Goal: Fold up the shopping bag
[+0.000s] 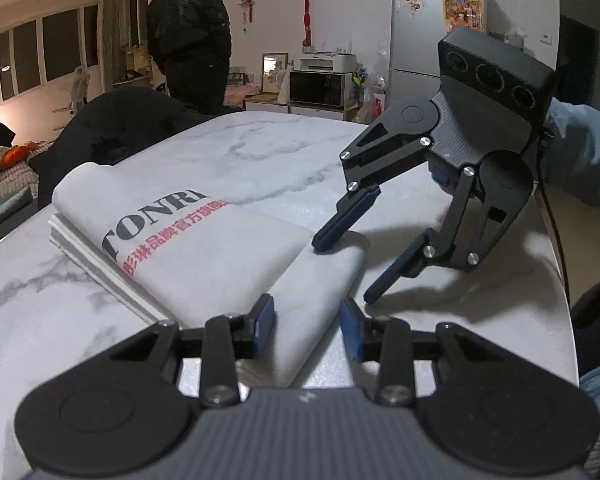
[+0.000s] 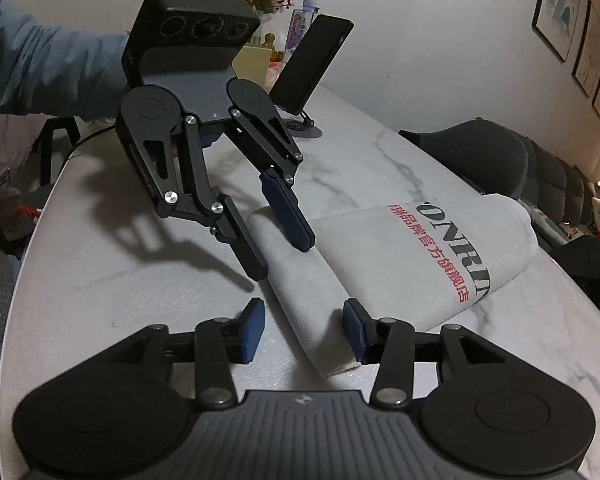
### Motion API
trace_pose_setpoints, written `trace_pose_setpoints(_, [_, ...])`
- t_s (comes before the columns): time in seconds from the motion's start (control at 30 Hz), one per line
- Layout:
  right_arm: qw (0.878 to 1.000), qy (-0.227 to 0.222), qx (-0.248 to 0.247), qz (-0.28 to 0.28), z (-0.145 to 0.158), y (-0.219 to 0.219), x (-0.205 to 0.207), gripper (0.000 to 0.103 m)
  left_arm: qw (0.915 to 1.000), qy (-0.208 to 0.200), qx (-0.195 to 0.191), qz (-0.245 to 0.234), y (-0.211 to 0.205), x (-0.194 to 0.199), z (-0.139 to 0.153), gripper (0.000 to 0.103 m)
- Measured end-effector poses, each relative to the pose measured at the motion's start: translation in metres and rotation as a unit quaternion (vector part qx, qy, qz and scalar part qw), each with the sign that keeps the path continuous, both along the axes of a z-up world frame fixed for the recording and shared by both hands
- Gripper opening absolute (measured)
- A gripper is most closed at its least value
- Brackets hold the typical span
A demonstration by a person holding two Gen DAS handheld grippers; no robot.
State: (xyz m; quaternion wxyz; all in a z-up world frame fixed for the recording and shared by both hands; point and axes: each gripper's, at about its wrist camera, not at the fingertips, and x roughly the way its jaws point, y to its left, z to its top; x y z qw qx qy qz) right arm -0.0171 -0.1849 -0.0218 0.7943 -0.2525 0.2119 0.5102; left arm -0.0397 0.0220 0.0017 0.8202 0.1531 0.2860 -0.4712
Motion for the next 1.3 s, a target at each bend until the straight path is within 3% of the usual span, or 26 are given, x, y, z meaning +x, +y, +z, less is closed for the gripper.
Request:
trace_pose_setpoints(0.17, [1.000,0.017,0.016,-0.015,-0.003,0.000,0.010,0.043,0.9995,0.025,-0.017,0.007,0.004,0.006,0.001,0.033])
trace_pose_setpoints(0.5, [0.994,0.081,0.059,-0.040,-0.003,-0.007,0.025,0.043,0.9999,0.010,0.007,-0.007,-0.001,0.004,0.004,0.033])
trace_pose_setpoints(0.73, [0.983,0.141,0.098,-0.066,-0.004,-0.013,0.038,0.043,0.9969,-0.059,0.051,-0.013,-0.013,-0.014,-0.001,0.037])
trace_pose_setpoints(0.97, [0.960,0.220,0.134,-0.106,-0.002,-0.020,0.055,0.042,0.9980,-0.045,0.044,0.003,-0.013,-0.004,-0.001,0.037])
trace_pose_setpoints(1.03, [0.961,0.216,0.136,-0.109,-0.002,-0.020,0.052,0.042,0.9989,-0.030,0.035,0.012,-0.011,0.004,-0.001,0.036])
trace_pose_setpoints(1.17, [0.974,0.160,0.120,-0.108,0.000,-0.014,0.034,0.042,0.9997,-0.006,0.017,0.016,-0.004,0.012,-0.001,0.036])
trace_pose_setpoints(1.3, [0.991,0.073,0.055,-0.096,0.000,0.006,0.013,0.042,0.9998,0.001,0.006,0.018,0.000,0.014,-0.002,0.036])
